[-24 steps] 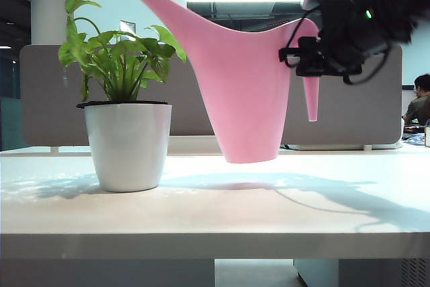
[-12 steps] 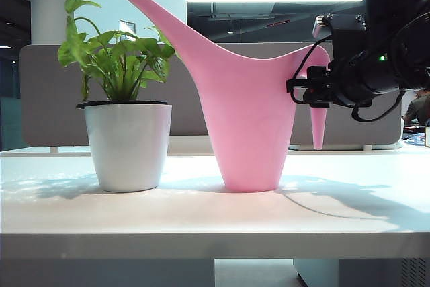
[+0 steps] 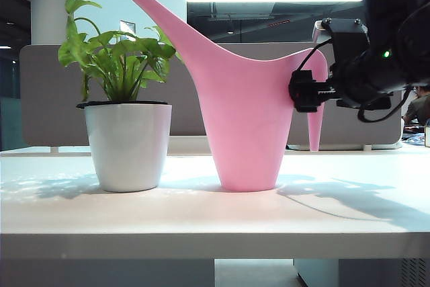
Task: Pick up the watering can from the table, water the potted plant, and put the can back.
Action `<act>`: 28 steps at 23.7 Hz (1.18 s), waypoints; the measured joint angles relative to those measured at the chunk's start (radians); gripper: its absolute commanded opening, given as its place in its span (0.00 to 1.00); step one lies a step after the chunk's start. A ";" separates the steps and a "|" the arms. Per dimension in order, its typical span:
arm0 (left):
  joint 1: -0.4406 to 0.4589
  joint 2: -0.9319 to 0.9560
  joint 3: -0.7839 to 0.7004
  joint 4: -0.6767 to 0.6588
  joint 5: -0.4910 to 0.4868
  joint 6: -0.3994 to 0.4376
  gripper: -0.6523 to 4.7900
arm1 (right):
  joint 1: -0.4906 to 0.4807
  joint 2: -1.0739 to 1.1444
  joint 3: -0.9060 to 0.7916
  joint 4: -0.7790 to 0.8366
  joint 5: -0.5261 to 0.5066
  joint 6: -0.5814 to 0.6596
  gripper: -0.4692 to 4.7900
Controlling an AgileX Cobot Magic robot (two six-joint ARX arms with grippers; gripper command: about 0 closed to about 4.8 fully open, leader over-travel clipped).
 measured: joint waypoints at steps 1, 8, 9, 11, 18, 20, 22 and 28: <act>0.000 0.000 0.000 0.000 0.000 0.000 0.13 | 0.000 -0.025 -0.003 -0.037 0.003 0.000 0.92; 0.000 0.000 0.000 0.000 0.000 0.000 0.13 | 0.002 -0.239 -0.023 -0.330 0.044 0.002 0.52; 0.000 0.000 0.000 0.000 0.000 0.000 0.13 | 0.006 -0.280 -0.042 -0.348 0.043 0.002 0.46; 0.000 0.000 0.000 0.000 0.000 0.000 0.13 | 0.009 -0.348 -0.082 -0.357 0.035 0.002 0.16; 0.000 0.000 0.000 0.000 0.000 0.000 0.13 | 0.009 -0.695 -0.308 -0.465 -0.122 0.066 0.08; 0.000 0.000 0.000 0.000 0.000 0.000 0.13 | 0.009 -0.797 -0.360 -0.546 -0.172 0.067 0.08; 0.000 0.000 0.000 0.000 0.000 0.000 0.13 | 0.009 -0.892 -0.396 -0.618 -0.216 0.068 0.08; 0.000 0.000 0.000 0.000 0.000 0.000 0.13 | 0.005 -1.354 -0.584 -0.773 -0.248 0.068 0.08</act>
